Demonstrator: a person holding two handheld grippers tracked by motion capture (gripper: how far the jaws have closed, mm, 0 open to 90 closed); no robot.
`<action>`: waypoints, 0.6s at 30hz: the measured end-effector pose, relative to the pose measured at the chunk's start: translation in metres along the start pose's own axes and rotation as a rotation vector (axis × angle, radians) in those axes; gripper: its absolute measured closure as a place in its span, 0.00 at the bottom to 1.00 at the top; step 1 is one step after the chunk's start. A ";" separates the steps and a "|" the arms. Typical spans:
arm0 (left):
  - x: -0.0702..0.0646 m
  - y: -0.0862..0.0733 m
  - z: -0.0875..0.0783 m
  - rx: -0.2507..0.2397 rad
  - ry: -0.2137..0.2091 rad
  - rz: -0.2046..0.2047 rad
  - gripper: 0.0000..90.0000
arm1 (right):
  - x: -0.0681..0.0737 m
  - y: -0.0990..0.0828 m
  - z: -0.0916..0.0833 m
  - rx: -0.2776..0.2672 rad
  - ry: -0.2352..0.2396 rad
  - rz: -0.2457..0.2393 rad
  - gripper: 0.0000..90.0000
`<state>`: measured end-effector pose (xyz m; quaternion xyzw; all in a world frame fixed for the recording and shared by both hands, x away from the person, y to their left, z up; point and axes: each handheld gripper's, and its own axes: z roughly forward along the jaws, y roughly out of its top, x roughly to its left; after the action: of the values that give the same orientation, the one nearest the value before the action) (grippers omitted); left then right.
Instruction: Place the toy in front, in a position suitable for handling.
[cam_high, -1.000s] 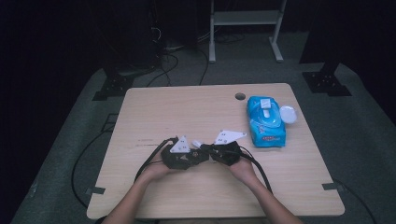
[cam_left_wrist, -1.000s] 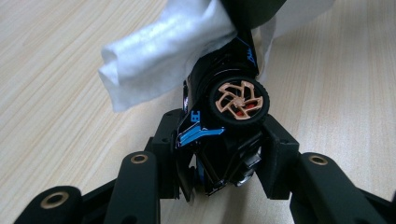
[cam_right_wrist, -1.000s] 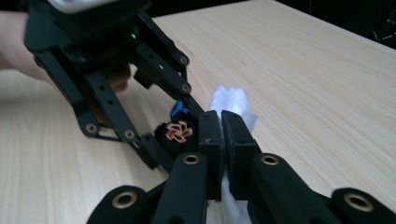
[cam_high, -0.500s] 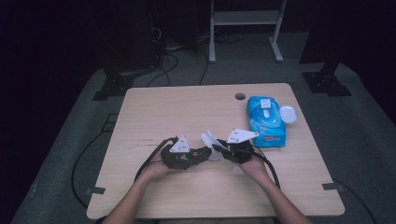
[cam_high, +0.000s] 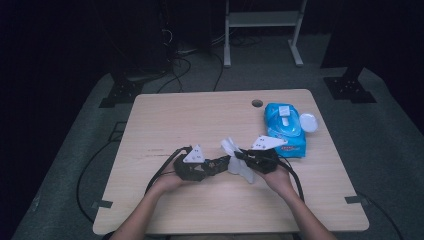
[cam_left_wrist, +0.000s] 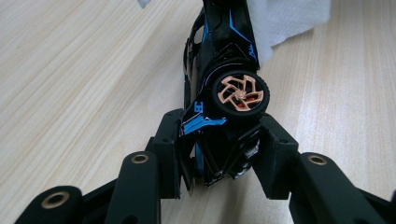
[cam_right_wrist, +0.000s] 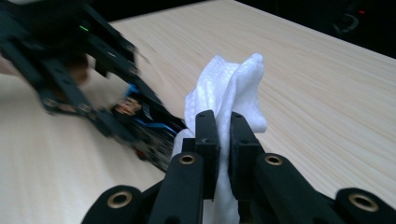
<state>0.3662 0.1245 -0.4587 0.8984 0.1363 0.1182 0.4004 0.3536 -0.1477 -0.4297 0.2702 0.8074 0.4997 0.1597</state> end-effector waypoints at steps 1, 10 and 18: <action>0.000 0.000 0.000 -0.002 0.000 -0.001 0.64 | 0.002 0.001 0.002 0.000 0.011 -0.002 0.93; 0.001 -0.001 -0.001 -0.004 -0.003 -0.004 0.64 | -0.021 -0.012 -0.007 0.010 -0.056 0.075 0.94; 0.000 -0.001 -0.001 0.000 -0.002 0.000 0.64 | -0.024 -0.013 -0.007 0.011 -0.039 0.095 0.94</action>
<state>0.3659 0.1262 -0.4586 0.8984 0.1359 0.1174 0.4007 0.3658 -0.1720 -0.4380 0.3188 0.7932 0.4967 0.1502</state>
